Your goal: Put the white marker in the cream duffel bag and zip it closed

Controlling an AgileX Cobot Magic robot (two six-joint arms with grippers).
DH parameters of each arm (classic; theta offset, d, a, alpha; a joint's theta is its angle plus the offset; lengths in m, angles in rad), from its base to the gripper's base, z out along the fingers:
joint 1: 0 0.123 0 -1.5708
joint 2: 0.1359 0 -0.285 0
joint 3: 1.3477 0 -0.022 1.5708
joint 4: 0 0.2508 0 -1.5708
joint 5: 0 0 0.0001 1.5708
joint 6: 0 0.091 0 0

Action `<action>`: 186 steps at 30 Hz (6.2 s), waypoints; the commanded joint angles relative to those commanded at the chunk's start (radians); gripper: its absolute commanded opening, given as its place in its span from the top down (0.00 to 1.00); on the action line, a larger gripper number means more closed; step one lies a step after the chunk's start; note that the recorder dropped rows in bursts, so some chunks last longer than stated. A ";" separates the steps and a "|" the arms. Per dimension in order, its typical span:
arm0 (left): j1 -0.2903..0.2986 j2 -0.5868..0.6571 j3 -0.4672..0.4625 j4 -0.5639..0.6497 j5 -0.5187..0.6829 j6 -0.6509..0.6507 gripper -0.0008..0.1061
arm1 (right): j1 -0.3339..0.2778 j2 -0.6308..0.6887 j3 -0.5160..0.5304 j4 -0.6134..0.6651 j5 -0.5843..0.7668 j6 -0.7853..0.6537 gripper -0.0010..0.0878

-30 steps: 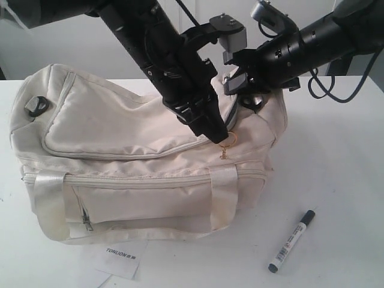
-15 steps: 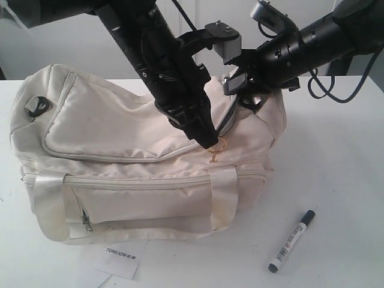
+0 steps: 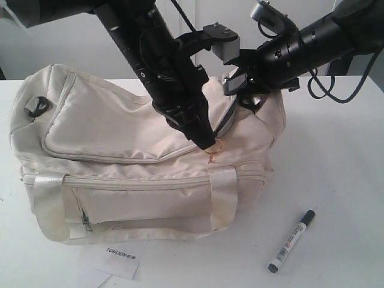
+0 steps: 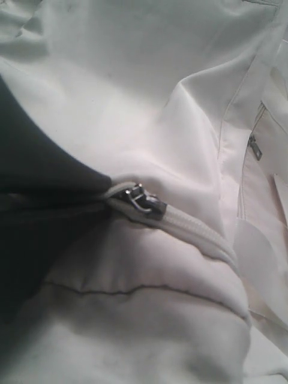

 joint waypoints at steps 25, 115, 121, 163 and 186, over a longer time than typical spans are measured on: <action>0.000 -0.072 0.000 0.059 0.000 -0.026 0.99 | 0.000 0.000 0.000 0.000 0.002 0.000 0.99; 0.000 -0.133 0.051 0.167 0.000 -0.156 0.99 | -0.043 -0.071 0.000 -0.079 0.012 -0.008 0.53; 0.000 -0.133 0.051 0.167 0.000 -0.154 0.99 | -0.048 -0.160 0.000 -0.135 0.121 -0.115 0.52; 0.000 -0.133 0.051 0.167 0.000 -0.154 0.99 | 0.024 -0.107 0.111 0.080 0.425 -1.497 0.53; 0.000 -0.134 0.051 0.188 0.000 -0.154 0.99 | 0.022 -0.107 0.111 0.046 0.393 -1.538 0.99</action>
